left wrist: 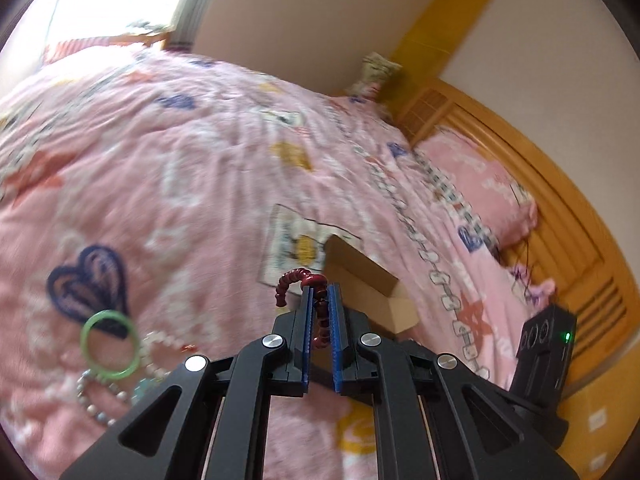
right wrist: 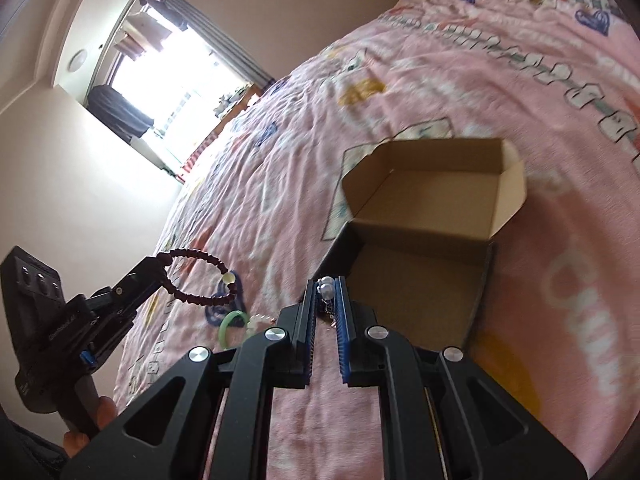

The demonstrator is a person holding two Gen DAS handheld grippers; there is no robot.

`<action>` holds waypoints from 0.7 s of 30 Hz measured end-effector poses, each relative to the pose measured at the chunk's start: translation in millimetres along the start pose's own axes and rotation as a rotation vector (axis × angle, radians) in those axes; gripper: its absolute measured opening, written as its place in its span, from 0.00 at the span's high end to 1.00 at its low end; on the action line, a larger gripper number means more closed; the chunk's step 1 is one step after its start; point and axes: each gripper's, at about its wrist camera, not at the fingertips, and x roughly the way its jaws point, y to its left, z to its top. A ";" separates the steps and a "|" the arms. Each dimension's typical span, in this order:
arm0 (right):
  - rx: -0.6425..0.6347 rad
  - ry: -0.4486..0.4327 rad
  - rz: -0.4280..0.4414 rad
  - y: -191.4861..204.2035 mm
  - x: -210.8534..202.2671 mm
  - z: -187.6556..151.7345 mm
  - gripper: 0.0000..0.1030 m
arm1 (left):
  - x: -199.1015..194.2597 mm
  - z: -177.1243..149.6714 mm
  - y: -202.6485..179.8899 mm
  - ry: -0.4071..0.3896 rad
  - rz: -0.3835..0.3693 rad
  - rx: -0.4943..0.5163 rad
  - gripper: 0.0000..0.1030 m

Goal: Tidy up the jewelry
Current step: 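Carry the red bracelet and silver earring with both tools over the black box, then open both tools to drop the bracelet and earring into the box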

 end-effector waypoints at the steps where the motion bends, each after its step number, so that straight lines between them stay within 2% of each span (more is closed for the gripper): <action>1: 0.001 -0.004 -0.015 -3.0 -1.1 1.3 0.90 | 4.0 -0.7 -6.4 0.004 -0.002 0.020 0.91; 10: -0.053 0.007 -0.139 -11.4 4.3 -1.4 0.90 | 61.6 -13.9 -50.7 0.070 -0.012 0.150 0.91; 21: -0.051 -0.004 -0.164 -19.7 7.5 3.7 0.90 | 88.0 -22.9 -51.1 0.094 0.002 0.168 0.91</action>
